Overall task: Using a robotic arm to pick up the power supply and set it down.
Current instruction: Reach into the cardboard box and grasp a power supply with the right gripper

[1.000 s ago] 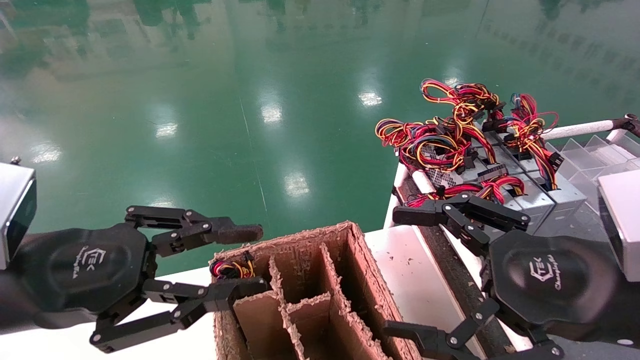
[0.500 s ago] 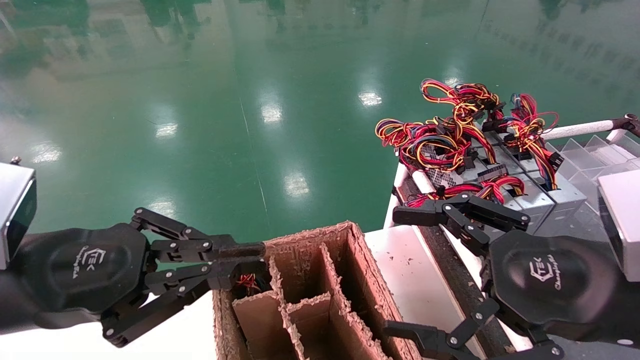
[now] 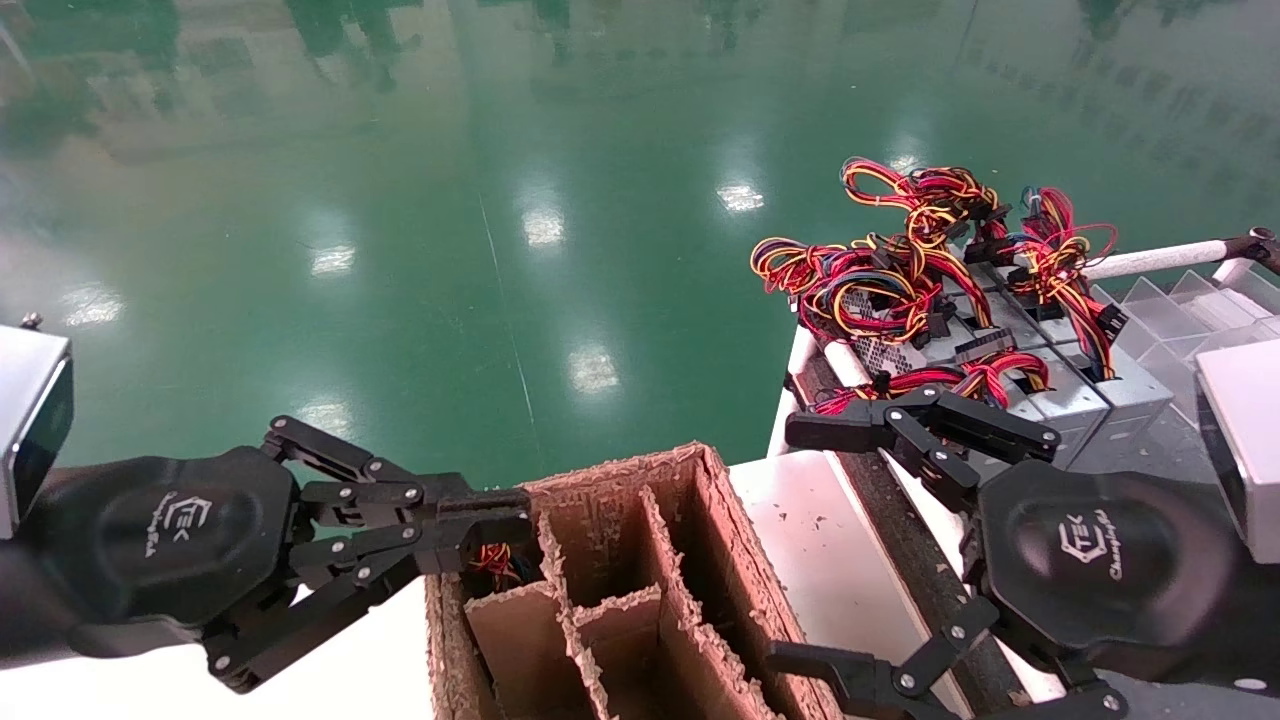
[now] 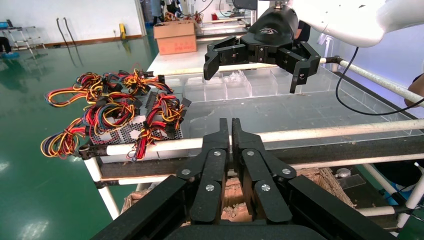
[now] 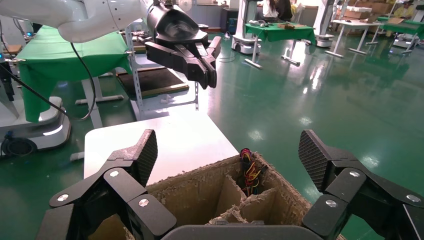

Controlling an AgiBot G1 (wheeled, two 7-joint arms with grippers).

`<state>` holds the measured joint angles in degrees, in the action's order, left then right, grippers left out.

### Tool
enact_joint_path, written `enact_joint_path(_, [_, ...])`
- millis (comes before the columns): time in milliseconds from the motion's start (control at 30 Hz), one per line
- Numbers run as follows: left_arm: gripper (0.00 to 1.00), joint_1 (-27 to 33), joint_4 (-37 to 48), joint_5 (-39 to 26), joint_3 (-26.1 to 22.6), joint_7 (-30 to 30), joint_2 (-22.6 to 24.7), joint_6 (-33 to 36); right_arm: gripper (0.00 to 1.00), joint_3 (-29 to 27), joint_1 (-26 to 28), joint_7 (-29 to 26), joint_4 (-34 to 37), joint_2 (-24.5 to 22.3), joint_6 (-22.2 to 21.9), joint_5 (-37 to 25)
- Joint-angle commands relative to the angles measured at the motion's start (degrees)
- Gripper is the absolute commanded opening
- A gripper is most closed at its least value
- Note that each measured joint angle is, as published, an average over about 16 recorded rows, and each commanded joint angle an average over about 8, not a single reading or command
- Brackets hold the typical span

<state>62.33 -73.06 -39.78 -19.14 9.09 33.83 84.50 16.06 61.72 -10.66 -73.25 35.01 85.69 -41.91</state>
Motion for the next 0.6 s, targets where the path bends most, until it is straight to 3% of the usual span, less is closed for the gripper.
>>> enact_joint_path(33, [1.0, 0.0, 0.0, 0.0, 0.0, 0.0, 0.0, 0.0, 1.0, 0.0, 0.0, 0.0, 0.0, 0.0, 0.0, 0.0])
enact_joint_path(600, [1.0, 0.0, 0.0, 0.0, 0.0, 0.0, 0.0, 0.0, 1.0, 0.2, -0.2, -0.5, 0.9, 0.0, -0.6, -0.2])
